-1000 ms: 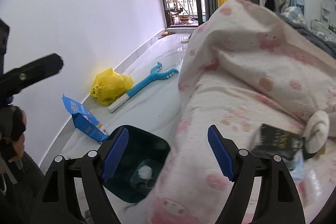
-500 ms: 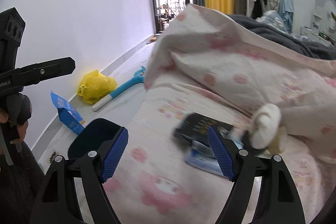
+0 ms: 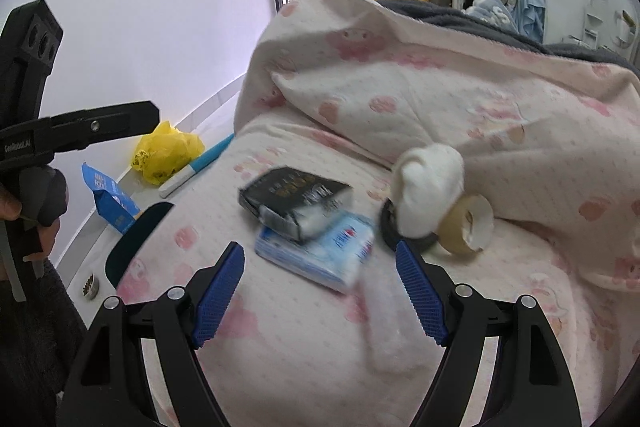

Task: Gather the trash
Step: 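Grasp the clear bubble wrap with the right tool while the left tool grasps the black Face tissue pack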

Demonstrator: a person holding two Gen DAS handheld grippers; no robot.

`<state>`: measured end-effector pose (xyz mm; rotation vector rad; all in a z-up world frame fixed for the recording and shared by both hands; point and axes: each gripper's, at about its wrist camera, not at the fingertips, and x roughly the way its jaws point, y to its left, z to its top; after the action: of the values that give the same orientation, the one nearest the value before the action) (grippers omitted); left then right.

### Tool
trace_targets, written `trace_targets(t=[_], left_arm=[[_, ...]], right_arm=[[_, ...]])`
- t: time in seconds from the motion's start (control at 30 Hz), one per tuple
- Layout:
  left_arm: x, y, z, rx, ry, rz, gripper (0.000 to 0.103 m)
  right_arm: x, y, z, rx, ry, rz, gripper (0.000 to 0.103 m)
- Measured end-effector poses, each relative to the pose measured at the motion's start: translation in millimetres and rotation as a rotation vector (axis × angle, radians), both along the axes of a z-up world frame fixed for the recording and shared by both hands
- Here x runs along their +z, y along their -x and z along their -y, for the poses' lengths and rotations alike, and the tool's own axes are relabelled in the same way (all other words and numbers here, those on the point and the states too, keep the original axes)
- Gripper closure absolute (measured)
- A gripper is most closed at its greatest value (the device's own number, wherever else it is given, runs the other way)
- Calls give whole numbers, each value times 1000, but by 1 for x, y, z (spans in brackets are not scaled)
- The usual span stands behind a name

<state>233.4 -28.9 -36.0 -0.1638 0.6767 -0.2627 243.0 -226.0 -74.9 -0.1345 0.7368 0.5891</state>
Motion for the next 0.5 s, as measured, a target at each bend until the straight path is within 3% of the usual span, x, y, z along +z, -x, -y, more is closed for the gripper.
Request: trace_targets(t=[0.13, 0.5], left_arm=[[-7, -8, 17, -25, 4, -12, 9], [-32, -26, 53, -78, 0, -58, 9]], right_arm=[[-7, -2, 10, 8, 13, -17, 34], [-16, -5, 36, -11, 19, -26, 43]])
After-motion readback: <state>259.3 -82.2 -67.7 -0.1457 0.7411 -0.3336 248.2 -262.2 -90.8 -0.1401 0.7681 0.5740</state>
